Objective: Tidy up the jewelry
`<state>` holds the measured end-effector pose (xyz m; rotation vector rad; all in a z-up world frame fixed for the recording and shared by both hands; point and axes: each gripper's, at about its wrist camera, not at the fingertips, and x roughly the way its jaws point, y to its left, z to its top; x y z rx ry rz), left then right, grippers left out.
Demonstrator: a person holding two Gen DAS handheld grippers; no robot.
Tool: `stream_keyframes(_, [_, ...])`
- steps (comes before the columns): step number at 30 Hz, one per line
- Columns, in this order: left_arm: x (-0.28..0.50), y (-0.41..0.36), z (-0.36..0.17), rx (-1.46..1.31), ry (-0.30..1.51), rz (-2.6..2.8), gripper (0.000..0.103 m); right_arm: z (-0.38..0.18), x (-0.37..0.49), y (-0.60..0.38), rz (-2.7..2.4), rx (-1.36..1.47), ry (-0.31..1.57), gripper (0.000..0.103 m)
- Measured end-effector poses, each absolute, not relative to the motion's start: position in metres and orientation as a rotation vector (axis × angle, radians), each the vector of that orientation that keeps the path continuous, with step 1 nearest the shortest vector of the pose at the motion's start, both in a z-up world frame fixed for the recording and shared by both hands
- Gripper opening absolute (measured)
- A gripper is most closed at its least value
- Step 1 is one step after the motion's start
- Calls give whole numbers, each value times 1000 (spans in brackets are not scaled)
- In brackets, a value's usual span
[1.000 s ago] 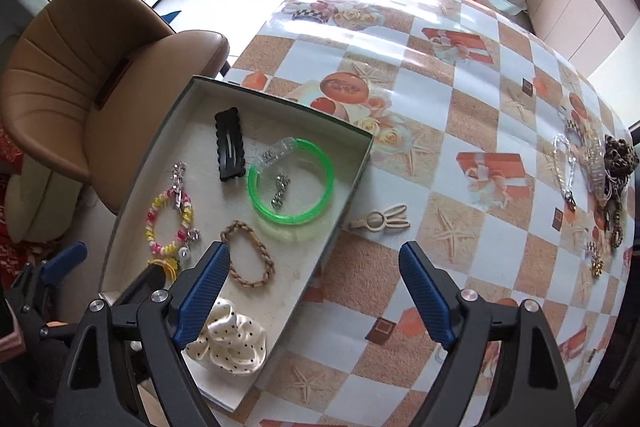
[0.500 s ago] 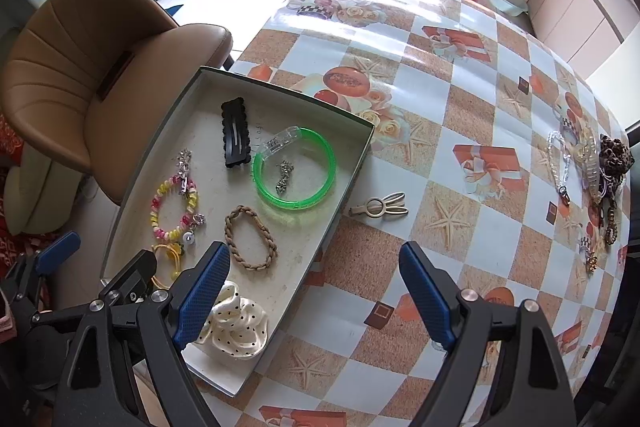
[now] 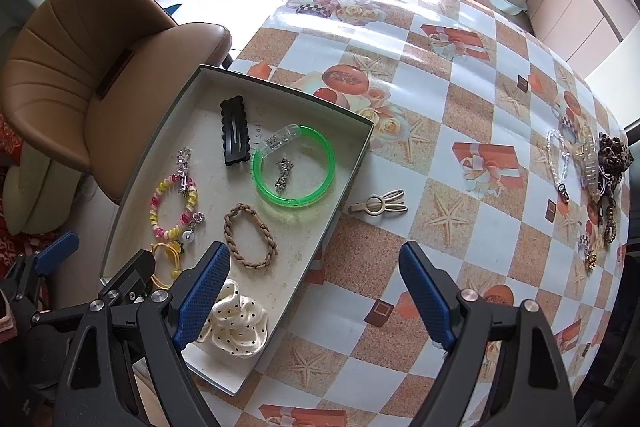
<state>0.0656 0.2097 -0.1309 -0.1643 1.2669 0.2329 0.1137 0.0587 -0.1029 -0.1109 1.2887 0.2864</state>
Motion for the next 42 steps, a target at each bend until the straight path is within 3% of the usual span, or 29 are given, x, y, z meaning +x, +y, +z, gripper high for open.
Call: stream_keyframes(42, [62, 211, -130, -149, 1259, 246, 103, -100, 110, 59, 288, -112, 1286, 88])
